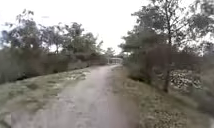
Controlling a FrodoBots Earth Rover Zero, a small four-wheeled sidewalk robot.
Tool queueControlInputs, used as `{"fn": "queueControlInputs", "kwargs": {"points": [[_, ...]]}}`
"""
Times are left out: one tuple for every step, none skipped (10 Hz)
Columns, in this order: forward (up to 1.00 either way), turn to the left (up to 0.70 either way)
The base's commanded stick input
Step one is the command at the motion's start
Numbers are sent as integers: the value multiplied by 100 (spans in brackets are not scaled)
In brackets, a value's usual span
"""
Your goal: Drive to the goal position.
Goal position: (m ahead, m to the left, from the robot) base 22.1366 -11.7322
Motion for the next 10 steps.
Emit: {"fn": "queueControlInputs", "kwargs": {"points": [[70, 0], [70, 0], [70, 0], [70, 0], [70, 29], [70, 35], [70, 35], [70, 35], [70, 32], [70, 14]]}}
